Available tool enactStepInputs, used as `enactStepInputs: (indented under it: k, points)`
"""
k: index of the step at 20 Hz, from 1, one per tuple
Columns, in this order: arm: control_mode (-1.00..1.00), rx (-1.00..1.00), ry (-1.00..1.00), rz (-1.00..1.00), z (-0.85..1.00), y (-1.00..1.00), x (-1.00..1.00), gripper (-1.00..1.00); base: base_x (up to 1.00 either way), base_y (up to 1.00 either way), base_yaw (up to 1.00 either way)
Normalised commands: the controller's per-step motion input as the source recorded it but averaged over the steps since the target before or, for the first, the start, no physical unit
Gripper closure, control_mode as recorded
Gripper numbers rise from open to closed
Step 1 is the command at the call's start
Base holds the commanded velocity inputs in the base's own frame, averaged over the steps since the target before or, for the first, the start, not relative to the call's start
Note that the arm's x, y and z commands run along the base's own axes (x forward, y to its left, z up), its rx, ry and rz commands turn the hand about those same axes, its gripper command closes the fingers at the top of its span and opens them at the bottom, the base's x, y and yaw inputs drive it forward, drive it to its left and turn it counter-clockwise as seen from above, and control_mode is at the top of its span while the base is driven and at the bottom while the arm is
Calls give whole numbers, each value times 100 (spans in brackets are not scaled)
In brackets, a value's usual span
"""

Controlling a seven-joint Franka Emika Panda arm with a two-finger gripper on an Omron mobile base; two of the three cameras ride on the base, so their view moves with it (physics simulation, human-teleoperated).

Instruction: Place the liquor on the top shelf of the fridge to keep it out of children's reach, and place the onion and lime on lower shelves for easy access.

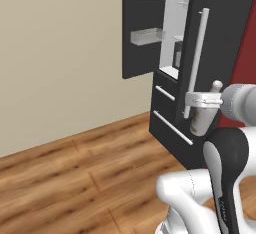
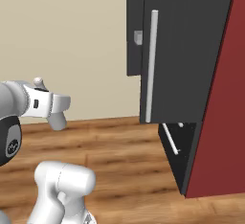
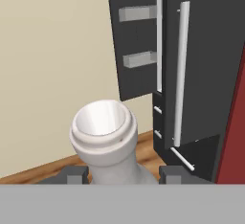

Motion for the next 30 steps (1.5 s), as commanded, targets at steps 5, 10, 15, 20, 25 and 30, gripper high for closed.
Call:
enactStepInputs:
  k: [5, 10, 15, 20, 25, 30]
  points:
    - [100, 0, 0, 0, 0, 0, 0, 100, 76, 42, -35]
    - [100, 0, 0, 0, 0, 0, 0, 100, 81, 53, -29]
    - [100, 0, 0, 0, 0, 0, 0, 100, 72, 55, -26]
    - [100, 0, 0, 0, 0, 0, 0, 100, 59, 60, -25]
    - [100, 0, 0, 0, 0, 0, 0, 100, 56, 47, -28]
    - [100, 0, 0, 0, 0, 0, 0, 100, 45, 24, -35]
